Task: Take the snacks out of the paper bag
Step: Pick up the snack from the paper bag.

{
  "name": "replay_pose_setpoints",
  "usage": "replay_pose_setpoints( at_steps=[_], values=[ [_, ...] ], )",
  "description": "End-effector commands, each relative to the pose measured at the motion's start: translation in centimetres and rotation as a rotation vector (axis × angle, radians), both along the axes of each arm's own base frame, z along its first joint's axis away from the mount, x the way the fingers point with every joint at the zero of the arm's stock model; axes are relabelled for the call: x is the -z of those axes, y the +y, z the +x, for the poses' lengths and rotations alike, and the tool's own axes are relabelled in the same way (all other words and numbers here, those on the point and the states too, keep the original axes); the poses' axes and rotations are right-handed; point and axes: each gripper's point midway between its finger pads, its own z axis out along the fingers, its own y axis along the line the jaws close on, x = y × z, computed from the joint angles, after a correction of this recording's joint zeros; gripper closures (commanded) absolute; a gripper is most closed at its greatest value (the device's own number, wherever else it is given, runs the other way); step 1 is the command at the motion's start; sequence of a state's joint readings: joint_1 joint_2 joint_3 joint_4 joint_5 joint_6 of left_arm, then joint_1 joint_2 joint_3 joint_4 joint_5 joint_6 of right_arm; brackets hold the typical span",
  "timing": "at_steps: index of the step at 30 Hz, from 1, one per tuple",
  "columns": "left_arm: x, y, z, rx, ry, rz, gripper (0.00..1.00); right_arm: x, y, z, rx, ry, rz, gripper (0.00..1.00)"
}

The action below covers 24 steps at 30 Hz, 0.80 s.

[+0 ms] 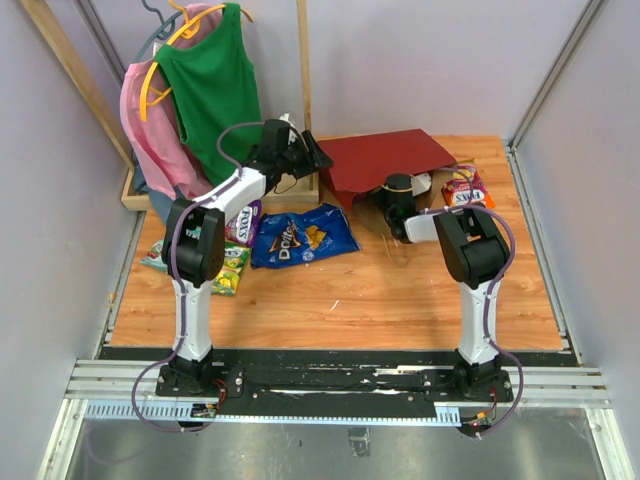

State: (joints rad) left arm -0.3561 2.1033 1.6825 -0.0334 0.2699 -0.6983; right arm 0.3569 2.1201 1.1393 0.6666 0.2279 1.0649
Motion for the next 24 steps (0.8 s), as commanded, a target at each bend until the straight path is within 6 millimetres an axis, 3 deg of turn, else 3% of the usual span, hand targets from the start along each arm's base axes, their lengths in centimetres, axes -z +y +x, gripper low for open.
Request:
replay_pose_setpoints(
  at_steps=[1, 5, 9, 19, 24],
  values=[
    [-1.2, -0.3, 0.8, -0.025, -0.013, -0.022, 0.42, 5.8, -1.6, -3.2, -0.011, 0.185, -0.088, 0.25],
    [-1.3, -0.7, 0.9, -0.018, -0.014, -0.055, 0.47, 5.9, -1.6, -3.3, -0.012, 0.187, -0.09, 0.25],
    [-1.6, -0.7, 1.1, -0.035, -0.016, -0.081, 0.59, 5.8, -1.7, -3.3, -0.014, 0.182, -0.094, 0.25],
    [-1.6, -1.3, 1.2, -0.021, -0.005, -0.11, 0.97, 5.7, -1.6, -3.4, -0.023, 0.18, -0.093, 0.25],
    [-1.4, -1.4, 1.0, 0.001, -0.005, -0.098, 0.99, 5.6, -1.3, -3.6, -0.036, 0.181, -0.091, 0.24]
  ],
)
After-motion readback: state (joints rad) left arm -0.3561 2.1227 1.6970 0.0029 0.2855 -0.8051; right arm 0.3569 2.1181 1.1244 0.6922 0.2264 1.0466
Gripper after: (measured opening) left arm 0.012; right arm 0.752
